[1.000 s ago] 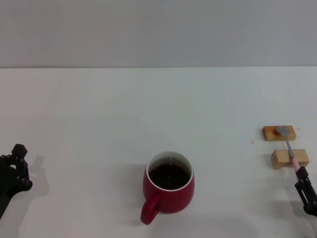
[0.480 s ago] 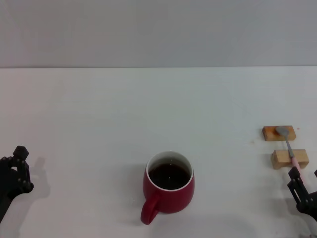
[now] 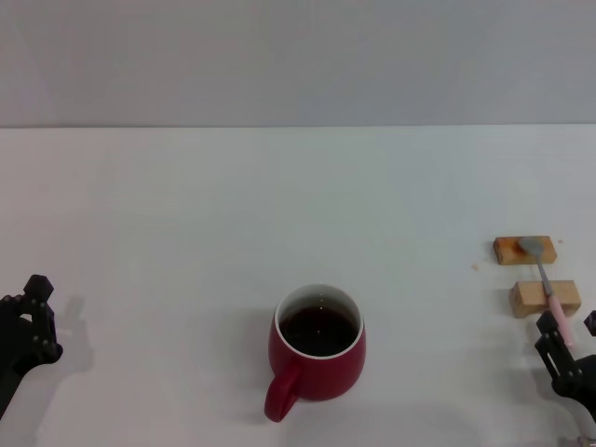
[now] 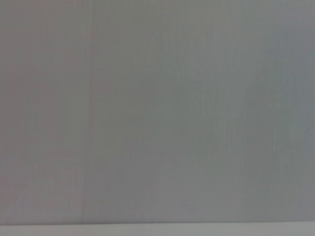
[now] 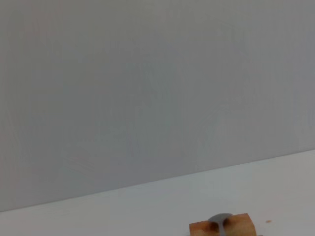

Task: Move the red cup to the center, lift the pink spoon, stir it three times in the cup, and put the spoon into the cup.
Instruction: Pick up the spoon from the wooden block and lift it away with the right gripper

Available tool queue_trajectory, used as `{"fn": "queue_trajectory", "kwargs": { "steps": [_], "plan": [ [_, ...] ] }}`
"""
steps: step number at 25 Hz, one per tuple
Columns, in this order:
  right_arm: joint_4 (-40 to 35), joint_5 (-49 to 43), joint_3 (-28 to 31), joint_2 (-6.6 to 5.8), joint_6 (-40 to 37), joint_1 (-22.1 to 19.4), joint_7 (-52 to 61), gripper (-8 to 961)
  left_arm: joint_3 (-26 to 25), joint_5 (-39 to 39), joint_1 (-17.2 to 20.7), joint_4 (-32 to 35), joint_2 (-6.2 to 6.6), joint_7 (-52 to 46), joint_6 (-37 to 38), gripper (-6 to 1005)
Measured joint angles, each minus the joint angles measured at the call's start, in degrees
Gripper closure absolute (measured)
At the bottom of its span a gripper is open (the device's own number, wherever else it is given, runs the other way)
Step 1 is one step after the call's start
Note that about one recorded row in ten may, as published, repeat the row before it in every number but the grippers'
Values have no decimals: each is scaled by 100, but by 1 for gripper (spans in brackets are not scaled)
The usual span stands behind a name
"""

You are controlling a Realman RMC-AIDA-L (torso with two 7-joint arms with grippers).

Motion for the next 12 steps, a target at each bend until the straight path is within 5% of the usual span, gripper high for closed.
{"fn": "queue_trajectory", "kwargs": {
  "steps": [12],
  "plan": [
    [-9,3,0,0,76,41,0,454,0,0,-39,18,0,-3,-30,1001]
  ]
}}
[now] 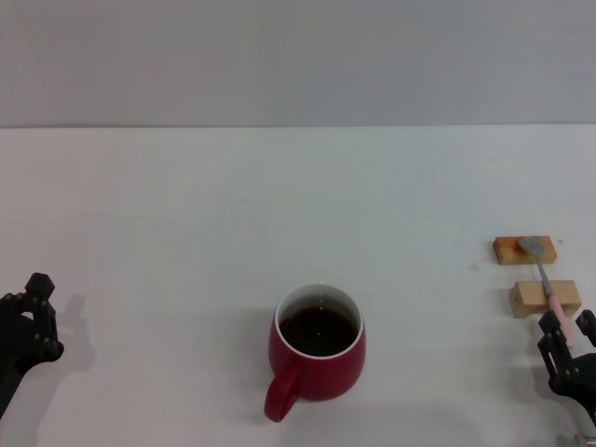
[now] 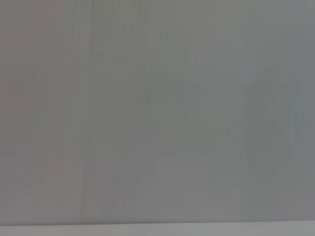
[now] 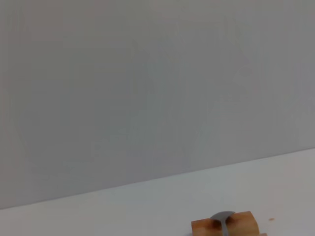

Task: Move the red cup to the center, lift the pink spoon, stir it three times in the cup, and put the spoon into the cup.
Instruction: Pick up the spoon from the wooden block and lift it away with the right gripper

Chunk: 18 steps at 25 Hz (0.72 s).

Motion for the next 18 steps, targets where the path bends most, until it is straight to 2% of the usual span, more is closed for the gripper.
{"fn": "queue_trajectory", "kwargs": {
  "steps": [5,10,15,18],
  "plan": [
    [0,2,16,0,65,8,0,499,0,0,-6,-4,7,-2,-3,1001],
    [0,4,44,0,120,23,0,498,0,0,-8,0,9,-4,-6,1001],
    [0,-7,43,0,141,54,0,567,0,0,-8,0,9,-6,-6,1001],
    [0,-6,22,0,141,64,0,568,0,0,-8,-3,9,-6,-6,1001]
  ]
}}
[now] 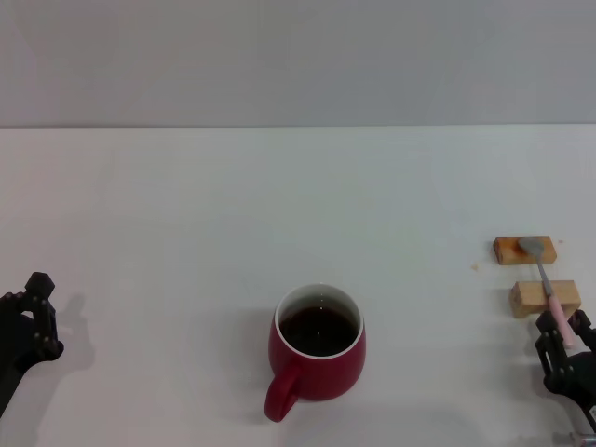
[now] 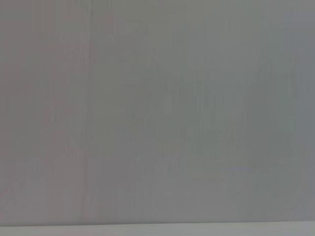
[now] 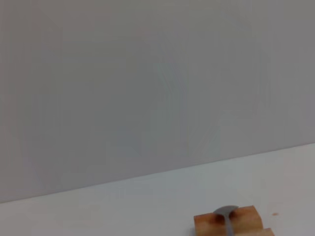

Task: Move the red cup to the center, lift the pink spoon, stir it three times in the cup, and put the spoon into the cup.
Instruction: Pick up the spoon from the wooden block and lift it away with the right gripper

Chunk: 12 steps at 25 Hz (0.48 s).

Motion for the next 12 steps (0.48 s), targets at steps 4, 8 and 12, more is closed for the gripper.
{"fn": "queue_trajectory", "kwargs": {
  "steps": [4,8,12],
  "plan": [
    [0,1,-14,0,0,5,0,568,0,0,0,4,0,0,0,1000],
    [0,7,-22,0,1,5,0,573,1,0,4,3,0,0,0,1000],
    [8,10,-13,0,-8,-19,0,583,13,0,12,2,0,0,0,1000]
  ]
}}
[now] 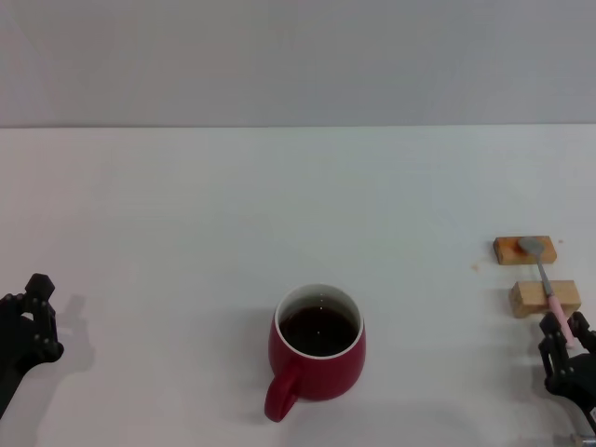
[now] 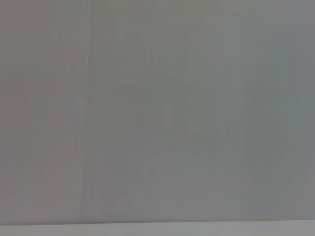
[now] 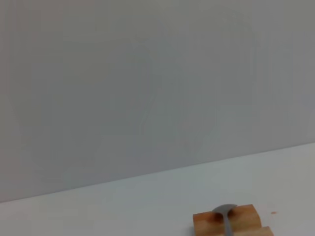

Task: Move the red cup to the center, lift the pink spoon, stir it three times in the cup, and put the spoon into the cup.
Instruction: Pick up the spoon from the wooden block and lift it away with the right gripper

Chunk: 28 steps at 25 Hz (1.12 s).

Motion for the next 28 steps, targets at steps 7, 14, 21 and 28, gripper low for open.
{"fn": "queue_trajectory", "kwargs": {
  "steps": [7,14,21,28],
  "plan": [
    [10,-1,-14,-7,0,5,0,624,5,0,18,0,0,0,7,1000],
    [12,-5,-9,-4,-3,-10,-4,666,5,0,38,0,0,0,9,1000],
    [-15,0,3,-1,18,0,-32,830,5,0,58,0,0,0,16,1000],
    [-17,0,4,7,-15,-1,-75,886,5,0,54,0,0,0,25,1000]
  ]
}}
